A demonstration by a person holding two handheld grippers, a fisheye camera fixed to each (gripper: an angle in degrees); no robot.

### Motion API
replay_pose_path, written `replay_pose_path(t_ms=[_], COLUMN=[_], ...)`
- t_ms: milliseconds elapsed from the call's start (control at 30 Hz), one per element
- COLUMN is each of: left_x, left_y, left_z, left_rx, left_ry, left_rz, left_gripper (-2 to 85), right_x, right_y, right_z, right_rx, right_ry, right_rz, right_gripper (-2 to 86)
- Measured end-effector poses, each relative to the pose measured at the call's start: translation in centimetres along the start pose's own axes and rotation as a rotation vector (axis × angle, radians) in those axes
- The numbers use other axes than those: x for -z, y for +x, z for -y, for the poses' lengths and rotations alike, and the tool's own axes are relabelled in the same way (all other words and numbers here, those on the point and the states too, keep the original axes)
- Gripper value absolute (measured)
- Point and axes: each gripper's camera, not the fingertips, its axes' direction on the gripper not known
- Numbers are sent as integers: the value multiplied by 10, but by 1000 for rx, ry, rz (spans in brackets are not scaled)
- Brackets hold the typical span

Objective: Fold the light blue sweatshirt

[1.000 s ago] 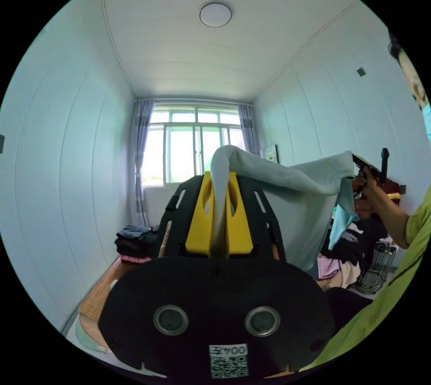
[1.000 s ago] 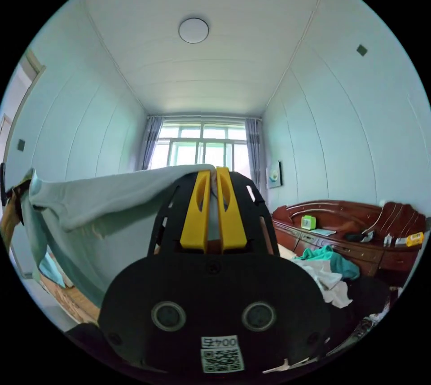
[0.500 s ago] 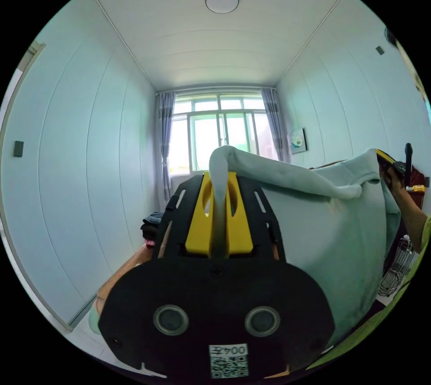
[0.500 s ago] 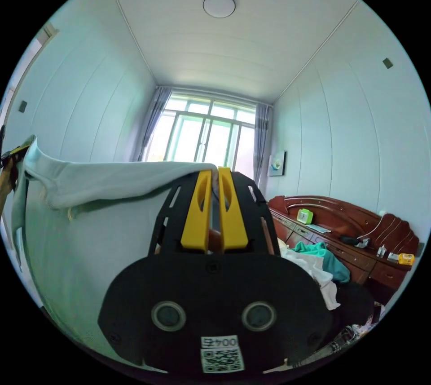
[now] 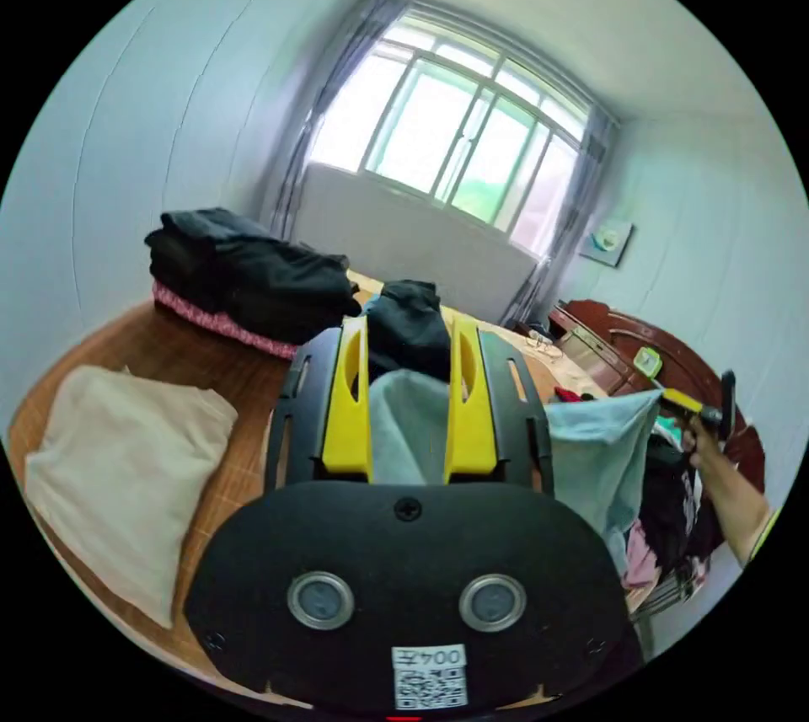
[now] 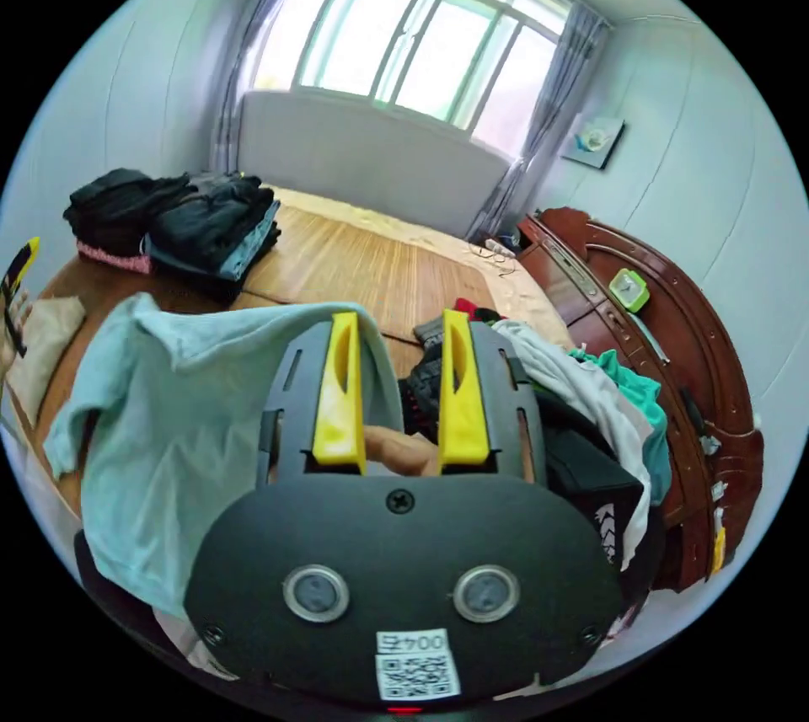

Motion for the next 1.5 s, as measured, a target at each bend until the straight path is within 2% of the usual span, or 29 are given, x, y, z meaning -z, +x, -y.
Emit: replay_pose_path(t_ms=[100, 167, 233, 333, 400, 433, 533, 667, 800, 867, 1000, 1333, 1500], left_x=[-36, -54, -60, -53, -43, -38, -25, -35, -85, -128, -179, -266, -300], left_y=[-11, -9, -8, 5, 15, 18, 11, 7, 9, 18, 35, 53, 65], left_z=[-44, -90, -133, -215, -263, -292, -353, -410, -445, -465, -483, -502, -501], left_rx=[32, 6, 15, -1, -30, -19, 131, 307, 427, 445, 460, 554, 559], left_ry=[17, -61, -129, -248, -314, -381, -489, -560, -610, -699, -765, -772, -776], left_rz=[-3, -8, -73, -146, -171, -220, -329, -375, -389, -383, -437, -536, -513], left_gripper=[125, 119, 116, 122, 131, 139, 148, 155, 168, 174, 177, 173, 168], right_x=[-25, -37, -51, -38, -17, -11, 15, 17, -11, -24, -44, -81, -101], right_y=[-9, -4, 6, 40, 57, 60, 74, 111, 148, 158, 178, 161, 158], right_z=[-24, -40, -48, -65, -98, -110, -181, -277, -323, -330, -331, -295, -282], right_rx=[83, 74, 97, -13, -13, -5, -2, -189, -470, -539, -648, -535, -541], right_ry=[-32, -12, -67, -82, -107, -118, -164, -283, -368, -400, -418, -517, -585], right_rz=[-11, -155, -191, -16, 220, 268, 434, 557, 712, 767, 846, 878, 872], right_gripper=[116, 94, 78, 47, 77, 91, 114, 122, 125, 126, 128, 135, 68])
